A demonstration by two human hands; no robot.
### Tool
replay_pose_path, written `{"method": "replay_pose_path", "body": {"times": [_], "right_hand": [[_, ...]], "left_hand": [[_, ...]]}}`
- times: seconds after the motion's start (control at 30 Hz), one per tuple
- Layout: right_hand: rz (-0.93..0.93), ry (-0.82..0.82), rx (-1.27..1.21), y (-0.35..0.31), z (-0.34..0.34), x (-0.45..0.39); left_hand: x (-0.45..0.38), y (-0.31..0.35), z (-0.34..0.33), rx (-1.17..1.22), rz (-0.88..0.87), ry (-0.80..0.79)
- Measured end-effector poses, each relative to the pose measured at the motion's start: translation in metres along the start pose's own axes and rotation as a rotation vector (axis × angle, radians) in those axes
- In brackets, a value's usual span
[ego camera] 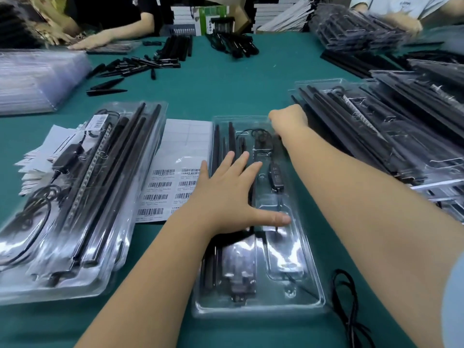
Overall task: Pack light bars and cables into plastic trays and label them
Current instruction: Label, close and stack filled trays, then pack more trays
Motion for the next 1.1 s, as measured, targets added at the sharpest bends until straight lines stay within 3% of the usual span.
{"method": "replay_pose_path", "body": {"times": [0.1, 0.23, 0.4, 0.57, 0.63, 0.77, 0.87, 1.1], "right_hand": [[0.075, 0.005, 0.135, -0.006, -0.005, 0.011], [0.176, -0.13, 0.198, -0.019, -0.012, 0.058], [0.263, -0.289, 0.372, -0.015, 0.027, 0.119], [0.27, -0.446, 0.611, 0.033, 0.075, 0.194], [0.23, -0.543, 0.566, 0.049, 0.082, 0.225], [0.287, -0.587, 0.452, 0.06, 0.087, 0.242], [0.285, -0.643, 0.233, 0.056, 0.088, 0.24], [0.195, -0.332, -0.34, 0.03, 0.096, 0.188]], "left_hand": [[-0.006, -0.002, 0.007, 0.035, -0.001, 0.06], [-0.012, -0.004, 0.014, 0.066, -0.001, 0.139], [-0.015, -0.005, 0.021, 0.084, -0.008, 0.208], [-0.013, -0.005, 0.024, 0.103, -0.002, 0.232], [-0.01, -0.003, 0.028, 0.098, -0.016, 0.262], [-0.001, 0.003, 0.038, 0.047, -0.05, 0.338], [0.003, 0.004, 0.04, 0.065, -0.049, 0.336], [0.002, 0.003, 0.042, 0.14, -0.083, 0.35]]}}
Point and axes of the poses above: each hand's wrist, its own x-axis away from the middle knuckle, its own z-axis out of the back of the hand, y = z × x, the point moved 8 cm from there along -x, towards the middle knuckle, and after that the axes turned 7 degrees about z, right-handed, at the moved point
